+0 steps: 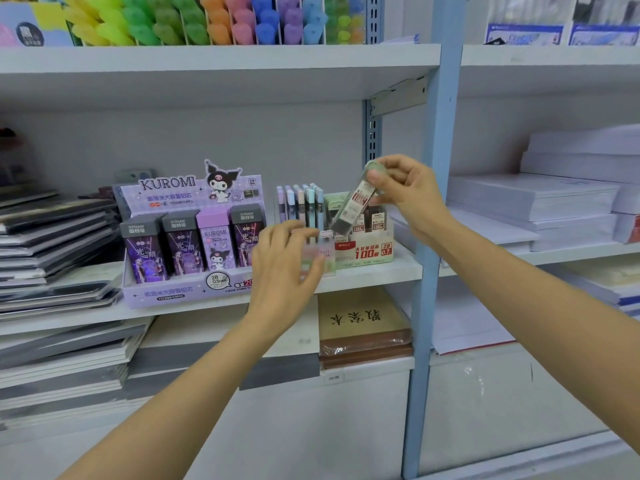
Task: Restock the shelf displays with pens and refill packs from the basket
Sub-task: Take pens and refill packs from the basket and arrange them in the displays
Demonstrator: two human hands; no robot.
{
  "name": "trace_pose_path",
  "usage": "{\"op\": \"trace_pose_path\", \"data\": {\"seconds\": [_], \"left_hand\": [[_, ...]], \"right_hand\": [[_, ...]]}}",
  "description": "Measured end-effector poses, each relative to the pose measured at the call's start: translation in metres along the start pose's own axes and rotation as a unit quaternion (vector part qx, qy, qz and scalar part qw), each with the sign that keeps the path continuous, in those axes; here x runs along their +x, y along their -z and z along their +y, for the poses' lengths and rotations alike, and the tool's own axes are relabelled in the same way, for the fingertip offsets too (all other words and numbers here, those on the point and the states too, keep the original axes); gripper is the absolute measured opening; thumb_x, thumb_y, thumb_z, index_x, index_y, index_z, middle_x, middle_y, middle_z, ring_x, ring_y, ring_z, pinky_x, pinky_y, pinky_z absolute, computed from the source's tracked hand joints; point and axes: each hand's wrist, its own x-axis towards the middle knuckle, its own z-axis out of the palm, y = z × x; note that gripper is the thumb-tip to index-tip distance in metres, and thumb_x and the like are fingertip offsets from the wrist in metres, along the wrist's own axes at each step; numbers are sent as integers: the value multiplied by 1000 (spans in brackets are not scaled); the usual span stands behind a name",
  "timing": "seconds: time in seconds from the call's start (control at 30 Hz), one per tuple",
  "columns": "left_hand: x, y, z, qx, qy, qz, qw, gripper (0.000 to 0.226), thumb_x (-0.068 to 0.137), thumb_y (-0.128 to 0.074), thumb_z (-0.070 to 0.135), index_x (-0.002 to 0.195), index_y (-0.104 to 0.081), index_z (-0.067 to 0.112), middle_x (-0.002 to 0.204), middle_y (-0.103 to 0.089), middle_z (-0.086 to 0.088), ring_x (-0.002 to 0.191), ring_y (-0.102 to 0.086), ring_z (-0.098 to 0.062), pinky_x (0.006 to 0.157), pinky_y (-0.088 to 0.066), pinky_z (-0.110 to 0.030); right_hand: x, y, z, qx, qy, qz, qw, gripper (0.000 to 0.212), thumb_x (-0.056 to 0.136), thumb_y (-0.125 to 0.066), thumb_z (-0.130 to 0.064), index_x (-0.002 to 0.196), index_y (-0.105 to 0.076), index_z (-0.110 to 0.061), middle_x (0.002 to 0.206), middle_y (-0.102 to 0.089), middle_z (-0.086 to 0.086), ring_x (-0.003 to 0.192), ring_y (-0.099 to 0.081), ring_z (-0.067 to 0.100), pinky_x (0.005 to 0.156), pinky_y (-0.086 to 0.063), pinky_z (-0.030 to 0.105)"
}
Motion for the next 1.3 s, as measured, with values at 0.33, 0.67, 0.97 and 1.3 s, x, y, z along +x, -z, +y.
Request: {"op": "trace_pose_path", "data": {"seconds": [0.33, 0.67, 0.97, 1.3], "left_hand": [[-6, -15, -23, 207, -28, -102, 973, 79, 93, -53, 40, 155, -8, 20, 164, 2, 2, 150, 10, -17, 119, 7, -44], [-6, -16, -28, 210, -39, -104, 971, 81, 92, -55, 38, 156, -8, 18, 164, 1, 2, 150, 9, -18, 120, 3, -46], [-8, -17, -30, 200, -45, -108, 973, 81, 94, -52, 39, 156, -4, 18, 164, 8, 3, 149, 15, -17, 120, 2, -45], [-112, -93, -28, -13, -93, -26, 995, 23, 78, -63, -4, 98, -65, 7, 98, -60, -7, 89, -54, -25, 74, -43, -35]], "right_hand": [[12, -7, 9, -213, 71, 0, 974, 10, 93, -62, -14, 101, -58, -11, 91, -70, 1, 84, -68, 11, 68, -58, 23], [14, -19, 26, -308, 26, -97, 946, 9, 94, -61, -15, 101, -65, -18, 97, -68, 1, 82, -65, 12, 67, -55, 20], [9, -30, 43, -390, 52, -30, 919, 24, 90, -65, -13, 114, -67, -10, 112, -51, 3, 95, -52, 8, 92, -49, 23], [-137, -9, 102, -335, 103, -159, 923, 11, 94, -57, -16, 98, -67, -15, 85, -61, -15, 75, -56, 2, 66, -41, 12]]}}
